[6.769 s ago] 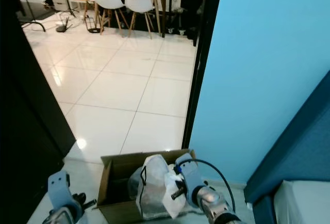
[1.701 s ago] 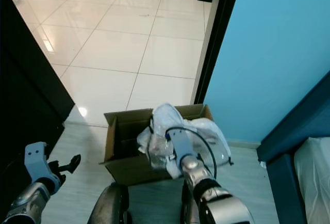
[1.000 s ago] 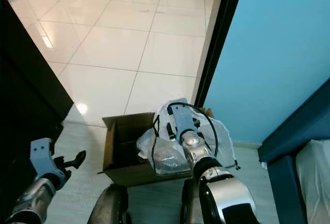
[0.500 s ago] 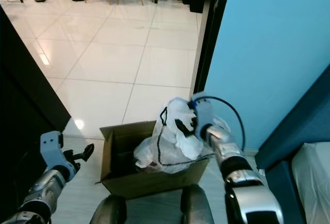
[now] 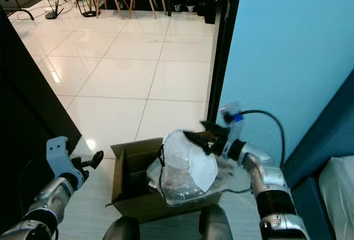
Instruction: Clean up the room
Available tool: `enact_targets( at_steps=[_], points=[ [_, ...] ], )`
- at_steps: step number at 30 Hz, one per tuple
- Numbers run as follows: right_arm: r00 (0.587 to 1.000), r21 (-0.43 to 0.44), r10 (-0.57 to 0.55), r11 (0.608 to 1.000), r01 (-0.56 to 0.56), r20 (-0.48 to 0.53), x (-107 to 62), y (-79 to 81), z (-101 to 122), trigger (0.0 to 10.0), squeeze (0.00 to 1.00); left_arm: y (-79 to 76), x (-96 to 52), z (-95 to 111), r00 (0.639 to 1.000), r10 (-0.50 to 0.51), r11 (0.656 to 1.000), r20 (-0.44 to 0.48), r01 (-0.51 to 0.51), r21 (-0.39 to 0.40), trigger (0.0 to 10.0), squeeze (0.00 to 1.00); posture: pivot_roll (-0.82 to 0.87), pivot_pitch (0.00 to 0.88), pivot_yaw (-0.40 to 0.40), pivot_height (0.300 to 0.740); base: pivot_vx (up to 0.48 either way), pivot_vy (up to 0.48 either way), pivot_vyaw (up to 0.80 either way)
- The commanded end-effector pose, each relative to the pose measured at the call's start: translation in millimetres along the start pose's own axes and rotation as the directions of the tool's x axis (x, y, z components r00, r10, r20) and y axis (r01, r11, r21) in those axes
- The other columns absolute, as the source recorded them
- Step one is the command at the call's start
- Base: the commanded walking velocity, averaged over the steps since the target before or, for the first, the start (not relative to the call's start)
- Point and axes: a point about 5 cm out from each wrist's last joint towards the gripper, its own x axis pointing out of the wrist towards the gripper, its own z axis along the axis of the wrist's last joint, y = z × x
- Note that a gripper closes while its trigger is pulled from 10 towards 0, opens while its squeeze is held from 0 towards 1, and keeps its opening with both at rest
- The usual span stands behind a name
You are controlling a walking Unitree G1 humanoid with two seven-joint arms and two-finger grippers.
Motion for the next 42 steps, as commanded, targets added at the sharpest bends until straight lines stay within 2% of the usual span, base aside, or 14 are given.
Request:
enact_targets(
  at_steps=[1, 3, 4, 5, 7, 8, 11, 18, 20, 26, 29, 30, 35, 42],
  points=[
    [0.989, 0.116, -0.146, 0.982, 0.149, -0.041, -7.2, -12.4, -29.7, 10.0, 0.0, 3.3, -2.1, -5.7, 0.999, 0.023, 1.0, -0.029, -0.023, -0.004, 10.0, 0.0, -0.02, 0.012, -0.015, 0.63, 0.0, 0.0, 0.0],
    [0.983, 0.123, -0.172, 0.976, 0.178, -0.062, -8.2, -13.6, -36.4, 10.0, 0.0, 3.2, -2.3, -6.5, 0.999, 0.025, 1.0, -0.032, -0.025, -0.005, 10.0, 0.0, -0.02, 0.012, -0.015, 0.635, 0.0, 0.0, 0.0],
    [0.963, 0.138, -0.232, 0.958, 0.251, -0.139, -13.4, -13.2, -63.0, 10.0, 0.0, 4.2, -3.8, -10.7, 0.998, 0.041, 0.999, -0.046, -0.041, -0.011, 10.0, 0.0, -0.01, 0.0, -0.028, 0.64, 0.0, 0.0, 0.0],
    [0.963, 0.138, -0.232, 0.958, 0.251, -0.139, -13.4, -13.2, -63.0, 10.0, 0.0, 4.2, -3.8, -10.7, 0.998, 0.041, 0.999, -0.046, -0.041, -0.011, 10.0, 0.0, -0.01, 0.0, -0.028, 0.64, 0.0, 0.0, 0.0],
    [0.909, 0.164, -0.333, 0.911, 0.378, -0.25, -28.4, -10.8, -104.6, 10.0, 0.0, 8.9, -9.1, -21.2, 0.993, 0.079, 0.997, -0.085, -0.08, -0.015, 10.0, 0.0, -0.01, 0.0, -0.032, 0.65, 0.0, 0.0, 0.0],
    [0.909, 0.164, -0.333, 0.911, 0.378, -0.25, -28.4, -10.8, -104.6, 10.0, 0.0, 8.9, -9.1, -21.2, 0.993, 0.079, 0.997, -0.085, -0.08, -0.015, 10.0, 0.0, -0.01, 0.0, -0.032, 0.65, 0.0, 0.0, 0.0],
    [0.833, 0.166, -0.444, 0.841, 0.514, -0.332, -56.0, -11.7, -138.3, 10.0, 0.0, 28.5, -31.5, -52.6, 0.962, 0.175, 0.984, -0.211, -0.176, 0.014, 10.0, 0.0, -0.02, 0.0, -0.029, 0.665, 0.0, 0.0, 0.0],
    [0.797, 0.206, -0.503, 0.786, 0.582, -0.334, -73.4, -18.1, -145.7, 10.0, 0.0, 47.0, -57.9, -80.8, 0.91, 0.262, 0.964, -0.321, -0.263, 0.042, 10.0, 0.0, -0.04, 0.0, -0.03, 0.685, 0.0, 0.0, 0.0],
    [0.774, 0.212, -0.519, 0.763, 0.611, -0.364, -80.7, -18.4, -153.3, 10.0, 0.0, 53.2, -70.7, -94.5, 0.875, 0.306, 0.95, -0.374, -0.308, 0.057, 10.0, 0.0, -0.04, 0.0, -0.04, 0.695, 0.0, 0.0, 0.0],
    [0.711, 0.182, -0.547, 0.721, 0.669, -0.442, -93.7, -14.1, -171.4, 10.0, 0.0, 50.7, -79.6, -108.2, 0.853, 0.313, 0.946, -0.418, -0.318, 0.059, 10.0, 0.0, -0.03, 0.0, -0.05, 0.71, 0.0, 0.0, 0.0],
    [0.613, 0.104, -0.572, 0.679, 0.726, -0.546, -112.4, -5.8, -194.7, 10.0, 0.0, 45.1, -87.1, -122.2, 0.825, 0.313, 0.946, -0.47, -0.315, 0.078, 10.0, 0.0, -0.03, 0.0, -0.051, 0.725, 0.0, 0.0, 0.0],
    [0.613, 0.104, -0.572, 0.679, 0.726, -0.546, -112.4, -5.8, -194.7, 10.0, 0.0, 45.1, -87.1, -122.2, 0.825, 0.313, 0.946, -0.47, -0.315, 0.078, 10.0, 0.0, -0.03, 0.0, -0.051, 0.725, 0.0, 0.0, 0.0],
    [0.419, -0.081, -0.626, 0.612, 0.787, -0.658, -150.2, -0.3, -218.6, 10.0, 0.0, 36.9, -91.6, -133.8, 0.802, 0.301, 0.948, -0.515, -0.31, 0.072, 10.0, 0.0, -0.01, 0.0, -0.055, 0.74, 0.0, 0.0, 0.0],
    [0.362, -0.137, -0.639, 0.594, 0.793, -0.679, -163.9, 1.0, -224.2, 10.0, 0.0, 33.5, -90.6, -135.4, 0.798, 0.288, 0.953, -0.529, -0.291, 0.081, 10.0, 0.0, -0.02, 0.0, -0.053, 0.74, 0.0, 0.0, 0.0]
  ],
)
